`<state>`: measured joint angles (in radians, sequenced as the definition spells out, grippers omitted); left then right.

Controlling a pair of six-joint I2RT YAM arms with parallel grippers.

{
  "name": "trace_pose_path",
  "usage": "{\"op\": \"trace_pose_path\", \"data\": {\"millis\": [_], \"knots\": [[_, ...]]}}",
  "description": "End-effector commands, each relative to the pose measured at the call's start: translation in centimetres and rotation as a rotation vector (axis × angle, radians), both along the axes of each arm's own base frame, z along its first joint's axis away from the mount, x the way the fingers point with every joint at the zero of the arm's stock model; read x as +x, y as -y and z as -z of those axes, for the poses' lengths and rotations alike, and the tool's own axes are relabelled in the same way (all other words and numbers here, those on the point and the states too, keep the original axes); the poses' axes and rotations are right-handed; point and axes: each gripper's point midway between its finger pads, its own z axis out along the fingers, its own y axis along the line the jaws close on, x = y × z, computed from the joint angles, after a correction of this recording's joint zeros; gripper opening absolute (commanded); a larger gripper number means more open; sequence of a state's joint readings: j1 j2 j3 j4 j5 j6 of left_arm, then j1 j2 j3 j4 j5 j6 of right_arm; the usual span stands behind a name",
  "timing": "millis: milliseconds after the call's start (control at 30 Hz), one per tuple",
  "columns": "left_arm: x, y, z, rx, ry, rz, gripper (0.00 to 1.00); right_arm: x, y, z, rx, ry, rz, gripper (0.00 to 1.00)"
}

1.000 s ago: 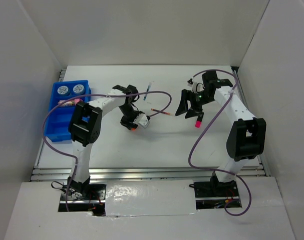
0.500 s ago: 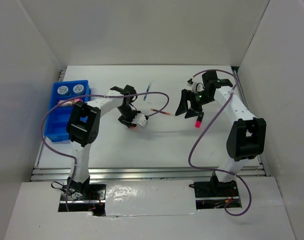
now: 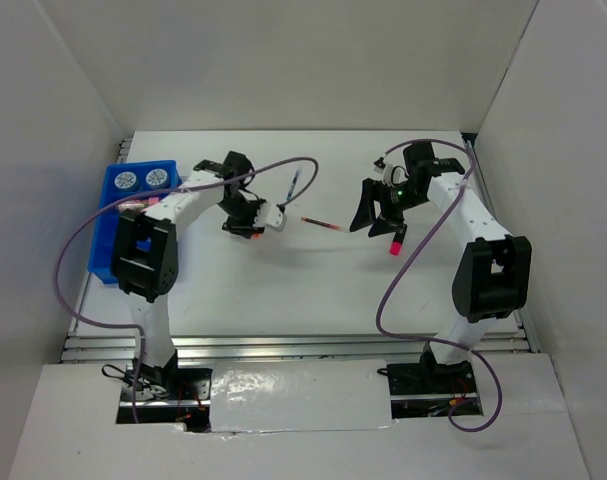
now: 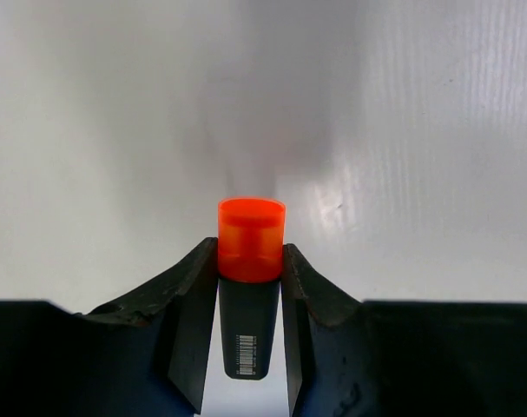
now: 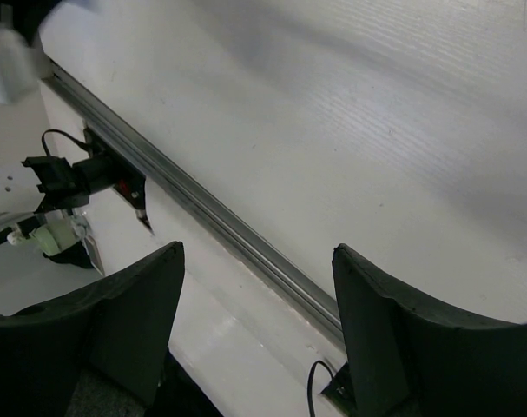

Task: Sort the stationery into containers
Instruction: Pick up the pen from the center of the board, then place the pen in the storage box.

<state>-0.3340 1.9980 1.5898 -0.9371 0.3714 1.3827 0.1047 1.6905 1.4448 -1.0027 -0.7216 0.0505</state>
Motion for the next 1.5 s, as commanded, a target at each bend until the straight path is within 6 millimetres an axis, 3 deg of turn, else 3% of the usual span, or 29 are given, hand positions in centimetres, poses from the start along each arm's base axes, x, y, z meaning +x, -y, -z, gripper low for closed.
{"op": "trace_pose_path", "data": {"millis": [0, 67, 167, 200, 400, 667, 900, 1200, 1233, 1267, 1400, 1467], "knots": [[0.7, -0.6, -10.3, -0.196, 0.114, -0.120, 0.01, 0.2, -0.5, -1.5, 0.023, 0.076, -0.024, 0.75], [1.0, -2.0, -12.6, -0.231, 0.147, -0.164, 0.00, 0.2, -0.5, -1.6, 0.024, 0.074, -0.023, 0.75], [1.2, -5.9, -15.9, -0.269, 0.195, -0.258, 0.00, 0.1, -0.8, -1.5, 0.023, 0.073, -0.031, 0.75], [1.0, -8.0, -16.1, -0.267, 0.190, -0.290, 0.00, 0.1, -0.8, -1.3, 0.024, 0.070, -0.031, 0.75], [0.5, -17.2, -14.5, -0.202, 0.205, -0.388, 0.00, 0.3, -1.3, -1.2, 0.019, 0.062, -0.045, 0.75], [-0.7, -25.2, -9.9, -0.053, 0.136, -0.409, 0.00, 0.1, -1.5, -0.8, 0.008, 0.056, -0.049, 0.75], [-0.6, -27.2, -6.3, 0.017, 0.112, -0.400, 0.00, 0.2, -1.7, -0.7, -0.003, 0.056, -0.058, 0.75], [1.1, -28.4, -2.9, 0.056, 0.098, -0.451, 0.38, 0.4, -0.9, 0.1, -0.065, 0.063, -0.021, 0.75], [1.2, -28.4, -2.9, 0.055, 0.096, -0.455, 0.42, 0.6, -0.5, 0.3, -0.093, 0.064, 0.000, 0.75], [1.5, -28.6, -2.9, 0.060, 0.106, -0.464, 0.53, 0.9, -0.3, 0.3, -0.110, 0.075, 0.016, 0.76], [1.7, -28.5, -3.2, 0.062, 0.123, -0.472, 0.84, 2.0, 1.4, 1.2, -0.214, 0.087, 0.102, 0.77], [1.8, -28.1, -3.9, 0.046, 0.140, -0.470, 0.88, 2.6, 2.5, 1.6, -0.270, 0.099, 0.150, 0.78]]}}
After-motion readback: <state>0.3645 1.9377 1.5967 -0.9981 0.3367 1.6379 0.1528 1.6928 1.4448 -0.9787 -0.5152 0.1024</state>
